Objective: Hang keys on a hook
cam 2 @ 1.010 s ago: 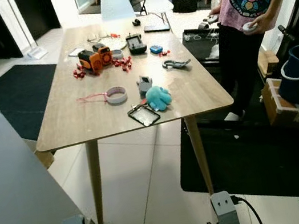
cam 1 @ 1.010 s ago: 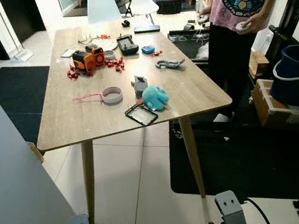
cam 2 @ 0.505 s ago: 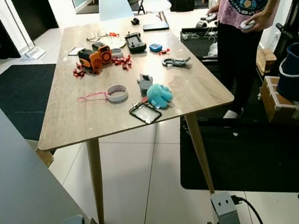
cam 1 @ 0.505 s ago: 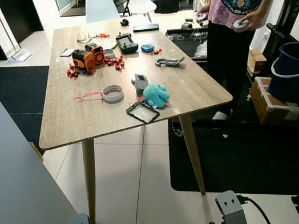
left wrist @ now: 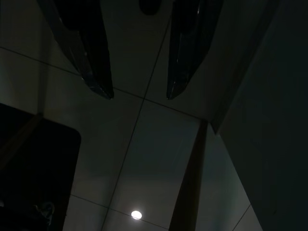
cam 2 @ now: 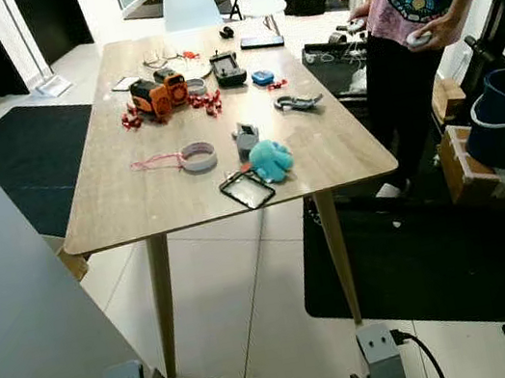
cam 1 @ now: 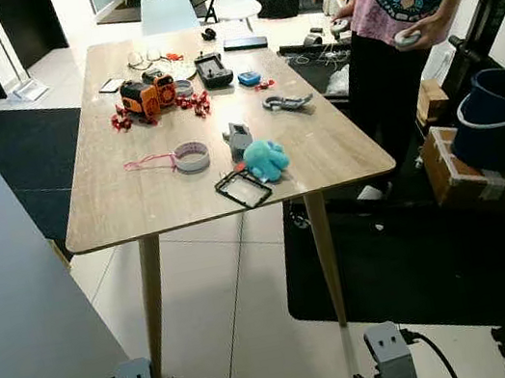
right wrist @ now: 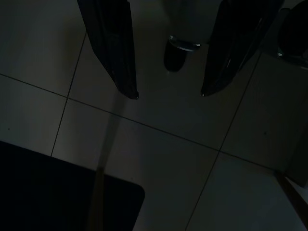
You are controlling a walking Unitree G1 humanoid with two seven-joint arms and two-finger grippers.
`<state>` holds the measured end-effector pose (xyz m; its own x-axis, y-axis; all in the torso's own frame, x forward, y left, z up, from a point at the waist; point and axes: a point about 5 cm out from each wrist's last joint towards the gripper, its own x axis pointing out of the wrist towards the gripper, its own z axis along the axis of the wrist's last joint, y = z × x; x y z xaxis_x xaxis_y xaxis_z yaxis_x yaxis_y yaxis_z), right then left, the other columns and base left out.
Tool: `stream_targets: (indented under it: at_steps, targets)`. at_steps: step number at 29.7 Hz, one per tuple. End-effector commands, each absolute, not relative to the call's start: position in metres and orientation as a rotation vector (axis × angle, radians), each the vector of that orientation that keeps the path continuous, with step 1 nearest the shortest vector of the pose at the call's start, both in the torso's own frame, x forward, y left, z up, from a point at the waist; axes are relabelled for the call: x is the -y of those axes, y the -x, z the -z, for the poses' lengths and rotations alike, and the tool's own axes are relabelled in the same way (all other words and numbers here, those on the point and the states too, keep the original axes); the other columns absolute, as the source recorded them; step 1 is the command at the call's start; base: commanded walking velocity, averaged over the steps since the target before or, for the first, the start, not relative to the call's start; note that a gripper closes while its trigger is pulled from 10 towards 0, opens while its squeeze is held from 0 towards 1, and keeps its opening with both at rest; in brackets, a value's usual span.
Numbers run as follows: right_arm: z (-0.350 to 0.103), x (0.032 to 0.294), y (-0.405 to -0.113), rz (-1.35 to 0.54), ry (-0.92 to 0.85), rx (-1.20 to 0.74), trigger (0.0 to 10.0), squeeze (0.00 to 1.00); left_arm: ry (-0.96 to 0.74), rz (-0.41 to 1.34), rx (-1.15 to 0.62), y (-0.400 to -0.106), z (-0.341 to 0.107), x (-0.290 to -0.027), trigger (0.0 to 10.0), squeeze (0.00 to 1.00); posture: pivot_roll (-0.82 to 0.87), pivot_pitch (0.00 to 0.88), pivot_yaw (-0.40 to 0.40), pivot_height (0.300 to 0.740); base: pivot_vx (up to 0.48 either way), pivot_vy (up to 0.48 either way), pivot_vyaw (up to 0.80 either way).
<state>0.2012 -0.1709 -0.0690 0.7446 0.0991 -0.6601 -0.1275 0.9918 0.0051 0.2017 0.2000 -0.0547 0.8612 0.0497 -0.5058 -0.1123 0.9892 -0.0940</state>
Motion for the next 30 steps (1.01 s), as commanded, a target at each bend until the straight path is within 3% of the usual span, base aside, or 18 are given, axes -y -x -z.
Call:
stream_targets:
  at_steps: [1, 24, 30]
  targets:
    - [0.0717, 0.1728, -0.1965, -0.124, 0.045, -0.742, 10.0, 0.0, 0.124, -0.071, -0.534, -0.2, 0.0563, -0.196, 10.0, 0.0, 0.05, 0.054, -0.034, 0.74, 0.255, 0.0, 0.0]
    - [0.0718, 0.1729, -0.1965, -0.132, 0.052, -0.744, 10.0, 0.0, 0.139, -0.081, -0.532, -0.1976, 0.057, -0.1975, 10.0, 0.0, 0.05, 0.053, -0.042, 0.74, 0.35, 0.0, 0.0]
    - [0.0717, 0.1732, -0.1965, -0.134, 0.054, -0.744, 10.0, 0.0, 0.133, -0.093, -0.526, -0.197, 0.0567, -0.1994, 10.0, 0.0, 0.05, 0.051, -0.042, 0.74, 0.0, 0.0, 0.0]
